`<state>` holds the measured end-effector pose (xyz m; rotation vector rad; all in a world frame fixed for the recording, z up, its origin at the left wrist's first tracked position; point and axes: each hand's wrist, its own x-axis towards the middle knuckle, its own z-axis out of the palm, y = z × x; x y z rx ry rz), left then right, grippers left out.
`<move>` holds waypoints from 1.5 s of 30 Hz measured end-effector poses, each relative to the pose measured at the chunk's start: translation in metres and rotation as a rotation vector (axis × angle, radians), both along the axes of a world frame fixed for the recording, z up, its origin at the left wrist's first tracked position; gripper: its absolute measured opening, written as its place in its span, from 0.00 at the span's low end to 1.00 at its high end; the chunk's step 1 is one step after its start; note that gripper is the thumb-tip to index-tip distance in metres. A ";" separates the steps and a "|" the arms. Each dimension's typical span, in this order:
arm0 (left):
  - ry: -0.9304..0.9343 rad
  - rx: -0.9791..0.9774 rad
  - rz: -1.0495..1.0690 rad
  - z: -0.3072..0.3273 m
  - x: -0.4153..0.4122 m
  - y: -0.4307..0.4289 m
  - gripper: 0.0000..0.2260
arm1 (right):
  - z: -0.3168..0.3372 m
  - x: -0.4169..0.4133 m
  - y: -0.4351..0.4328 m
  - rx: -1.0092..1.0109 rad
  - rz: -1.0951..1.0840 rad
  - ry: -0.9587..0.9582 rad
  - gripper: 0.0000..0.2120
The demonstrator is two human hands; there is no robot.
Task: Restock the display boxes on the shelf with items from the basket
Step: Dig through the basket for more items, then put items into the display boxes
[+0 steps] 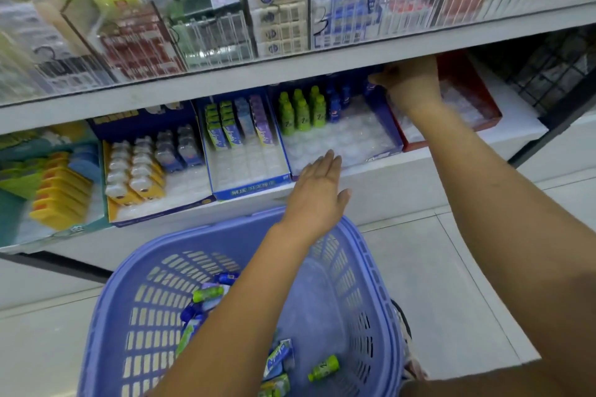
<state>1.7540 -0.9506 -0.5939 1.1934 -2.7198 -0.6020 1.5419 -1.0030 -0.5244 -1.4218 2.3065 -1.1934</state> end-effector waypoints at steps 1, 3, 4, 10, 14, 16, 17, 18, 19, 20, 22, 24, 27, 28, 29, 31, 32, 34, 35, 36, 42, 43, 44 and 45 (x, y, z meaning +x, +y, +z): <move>0.011 -0.015 -0.002 -0.001 0.001 0.000 0.28 | -0.006 -0.002 -0.003 0.025 0.011 0.028 0.04; 0.019 -0.037 -0.010 -0.002 0.003 -0.001 0.28 | -0.012 -0.006 -0.009 0.043 0.050 0.034 0.10; 0.021 -0.040 -0.016 -0.003 0.003 -0.001 0.28 | -0.014 -0.007 -0.012 0.069 0.072 0.034 0.14; 0.009 -0.040 -0.035 -0.003 0.008 -0.002 0.28 | -0.015 -0.007 -0.020 0.187 0.157 0.147 0.16; -0.013 -0.036 -0.065 -0.005 0.009 -0.004 0.28 | -0.017 -0.007 -0.028 0.300 0.164 0.281 0.18; -0.019 -0.023 -0.066 -0.006 0.009 -0.005 0.28 | -0.018 -0.003 -0.032 0.348 0.107 0.324 0.18; -0.026 -0.017 -0.068 -0.006 0.008 -0.004 0.28 | -0.018 -0.001 -0.033 0.362 0.091 0.325 0.17; -0.030 -0.013 -0.071 -0.006 0.008 -0.003 0.28 | -0.018 0.001 -0.032 0.376 0.089 0.325 0.17; -0.037 -0.007 -0.072 -0.007 0.007 -0.003 0.28 | -0.015 0.002 -0.032 0.397 0.101 0.337 0.17; -0.046 -0.001 -0.073 -0.007 0.006 -0.004 0.28 | -0.012 0.003 -0.030 0.428 0.120 0.354 0.17; -0.061 0.004 -0.073 -0.005 0.004 -0.006 0.29 | -0.005 0.006 -0.026 0.466 0.153 0.379 0.18; -0.029 0.030 -0.072 -0.001 0.004 -0.009 0.28 | 0.004 0.013 -0.017 0.429 0.133 0.365 0.18; 0.263 0.053 -0.039 0.002 0.018 -0.001 0.22 | 0.022 0.035 0.001 0.359 0.128 0.346 0.17; 0.385 0.023 -0.006 0.000 0.027 0.005 0.19 | 0.027 0.046 0.010 0.364 0.171 0.316 0.16; 0.486 -0.010 0.043 -0.004 0.038 0.012 0.15 | 0.033 0.061 0.020 0.401 0.234 0.283 0.15; 0.568 -0.020 0.143 -0.019 0.067 0.022 0.09 | 0.037 0.098 0.043 0.551 0.412 0.247 0.16; 0.529 0.006 0.185 -0.029 0.083 0.025 0.07 | 0.033 0.120 0.052 0.634 0.507 0.266 0.16; 0.298 0.120 0.268 -0.056 0.114 0.026 0.08 | 0.012 0.162 0.066 0.758 0.670 0.335 0.17; 0.143 0.194 0.303 -0.071 0.129 0.027 0.09 | -0.005 0.182 0.071 0.798 0.726 0.361 0.17; -0.010 0.267 0.326 -0.086 0.142 0.029 0.08 | -0.025 0.200 0.078 0.832 0.773 0.377 0.17; -0.379 0.549 0.235 -0.155 0.201 0.071 0.13 | -0.159 0.256 0.134 1.107 1.035 0.344 0.18; -0.394 0.564 0.215 -0.162 0.207 0.076 0.12 | -0.177 0.259 0.141 1.128 1.067 0.352 0.19; -0.399 0.577 0.204 -0.168 0.211 0.079 0.11 | -0.191 0.263 0.147 1.144 1.094 0.368 0.20; -0.395 0.590 0.206 -0.172 0.213 0.080 0.11 | -0.203 0.266 0.152 1.159 1.115 0.386 0.20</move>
